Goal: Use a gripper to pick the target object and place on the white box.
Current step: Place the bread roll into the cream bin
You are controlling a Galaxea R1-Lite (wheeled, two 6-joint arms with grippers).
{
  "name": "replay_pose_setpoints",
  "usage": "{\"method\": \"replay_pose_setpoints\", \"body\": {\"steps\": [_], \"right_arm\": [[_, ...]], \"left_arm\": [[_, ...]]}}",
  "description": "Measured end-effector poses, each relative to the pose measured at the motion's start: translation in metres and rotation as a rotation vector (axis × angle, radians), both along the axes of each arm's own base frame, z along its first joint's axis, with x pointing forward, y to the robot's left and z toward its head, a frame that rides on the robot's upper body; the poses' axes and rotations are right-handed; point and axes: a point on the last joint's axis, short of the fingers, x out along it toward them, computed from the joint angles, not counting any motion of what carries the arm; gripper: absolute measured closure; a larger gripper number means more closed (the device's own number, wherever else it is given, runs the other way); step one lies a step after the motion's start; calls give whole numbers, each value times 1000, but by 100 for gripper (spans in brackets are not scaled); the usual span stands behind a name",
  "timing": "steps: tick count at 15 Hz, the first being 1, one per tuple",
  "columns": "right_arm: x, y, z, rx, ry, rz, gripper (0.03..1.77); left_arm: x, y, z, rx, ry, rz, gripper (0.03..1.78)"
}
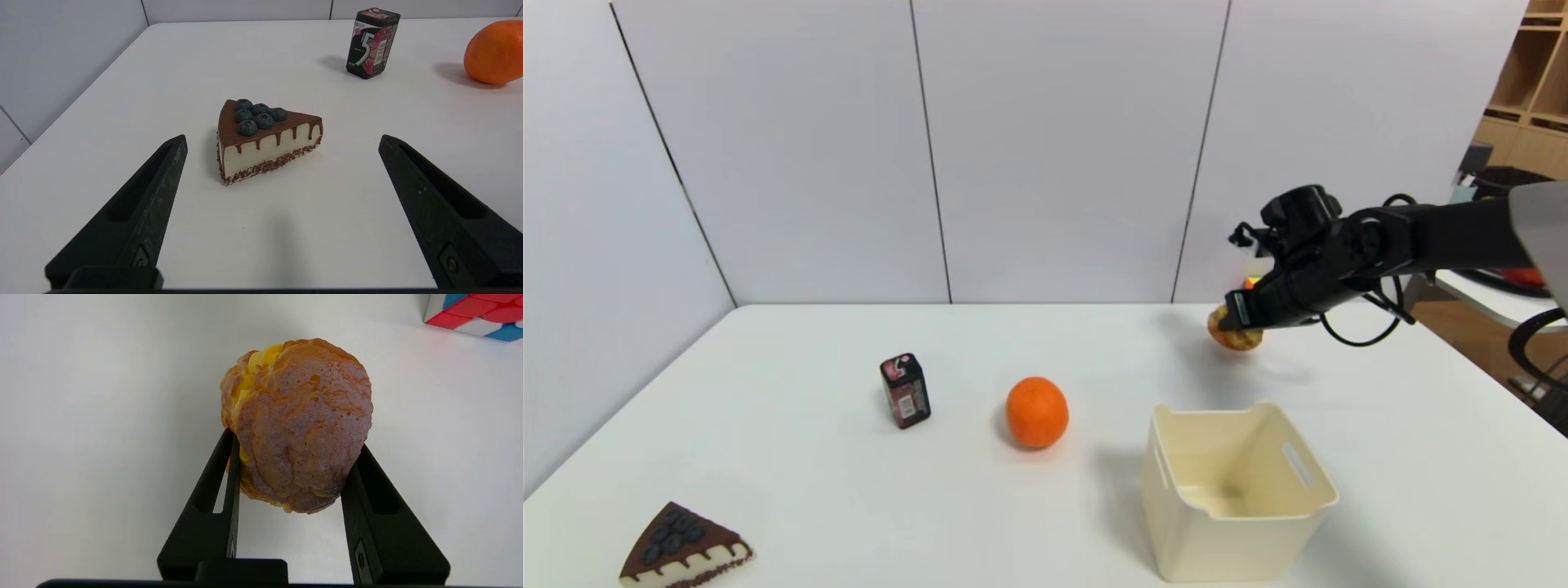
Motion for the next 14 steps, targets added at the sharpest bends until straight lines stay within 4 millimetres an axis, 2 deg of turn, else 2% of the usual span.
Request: {"method": "replay_pose_setpoints", "body": {"steps": [4, 8, 11, 14], "right_arm": [[-39, 10, 41, 12, -60, 42, 109], [-99, 31, 82, 69, -124, 169, 109], [-146, 44, 102, 130, -156, 292, 109], [-181, 50, 114, 155, -188, 371, 109]], "left_arm": [[0, 0, 0, 0, 0, 0, 12], [0, 0, 0, 0, 0, 0, 12], [0, 0, 0, 0, 0, 0, 12], [0, 0, 0, 0, 0, 0, 12]]}}
